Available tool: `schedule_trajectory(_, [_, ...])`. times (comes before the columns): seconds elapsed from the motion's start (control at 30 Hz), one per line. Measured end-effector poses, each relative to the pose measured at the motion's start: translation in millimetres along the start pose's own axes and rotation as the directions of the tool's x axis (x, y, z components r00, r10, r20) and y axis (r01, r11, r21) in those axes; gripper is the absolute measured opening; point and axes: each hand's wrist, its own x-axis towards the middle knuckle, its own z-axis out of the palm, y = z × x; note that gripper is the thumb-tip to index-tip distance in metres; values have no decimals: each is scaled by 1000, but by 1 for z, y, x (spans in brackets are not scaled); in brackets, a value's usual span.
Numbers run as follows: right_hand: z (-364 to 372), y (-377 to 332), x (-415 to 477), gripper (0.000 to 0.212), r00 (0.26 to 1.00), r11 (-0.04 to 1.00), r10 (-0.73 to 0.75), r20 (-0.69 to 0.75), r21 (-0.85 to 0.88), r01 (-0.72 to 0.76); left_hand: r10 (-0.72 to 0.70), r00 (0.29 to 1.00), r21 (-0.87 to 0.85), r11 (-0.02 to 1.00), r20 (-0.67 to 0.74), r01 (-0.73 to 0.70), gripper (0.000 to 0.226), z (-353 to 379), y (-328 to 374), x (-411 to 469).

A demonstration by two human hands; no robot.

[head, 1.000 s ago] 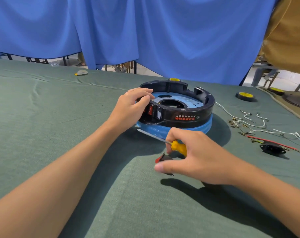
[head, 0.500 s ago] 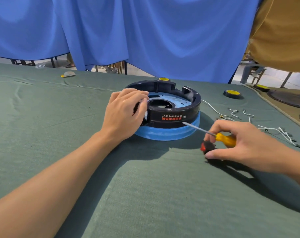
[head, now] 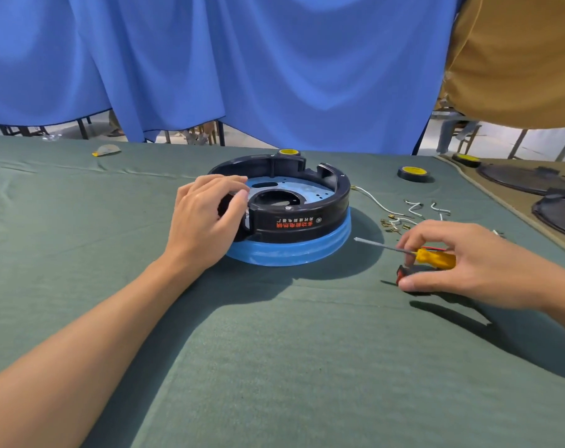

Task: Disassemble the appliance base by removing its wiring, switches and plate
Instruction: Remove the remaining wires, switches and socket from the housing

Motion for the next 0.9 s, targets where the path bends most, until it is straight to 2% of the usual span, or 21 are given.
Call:
schedule_trajectory(0.13, [0, -16, 3, 33, 975, 997, -27, -221, 68, 43, -227, 974, -57, 972, 3, 227, 27, 0, -1, 2])
schedule_trajectory(0.23, [3, -34, 7, 21, 952, 990, -118, -282, 46, 136, -426, 899, -124, 891, 103, 436, 52, 0, 3, 4])
schedule_trajectory(0.27, [5, -41, 10, 19, 946, 986, -144, -289, 38, 162, -478, 869, -185, 849, 132, 495, 53, 0, 5, 5])
schedule_trajectory(0.33, [6, -52, 14, 27, 934, 978, -188, -303, 28, 206, -541, 825, -306, 768, 162, 563, 33, 2, 5, 7])
schedule_trajectory(0.4, [8, -62, 21, 31, 923, 971, -219, -317, 25, 239, -560, 813, -397, 718, 159, 572, 28, 0, 4, 9])
schedule_trajectory(0.5, [11, -71, 37, 29, 895, 962, -259, -363, -10, 274, -601, 772, -461, 637, 204, 618, 78, -5, 2, 14])
schedule_trajectory(0.57, [14, -77, 51, 21, 879, 958, -277, -388, -46, 281, -602, 760, -501, 593, 244, 630, 86, -7, -3, 14])
schedule_trajectory(0.67, [23, -86, 74, 11, 867, 947, -320, -383, -152, 283, -587, 755, -548, 545, 292, 635, 78, -8, -8, 16])
schedule_trajectory(0.73, [28, -91, 91, 14, 878, 942, -322, -355, -214, 259, -577, 755, -558, 532, 311, 637, 71, -7, -8, 16])
schedule_trajectory(0.83, [33, -97, 114, 21, 921, 956, -244, -304, -237, 175, -546, 765, -566, 530, 341, 631, 62, -6, -8, 15])
schedule_trajectory(0.9, [39, -99, 124, 24, 933, 961, -204, -297, -243, 133, -531, 779, -576, 539, 335, 615, 48, -4, -10, 14])
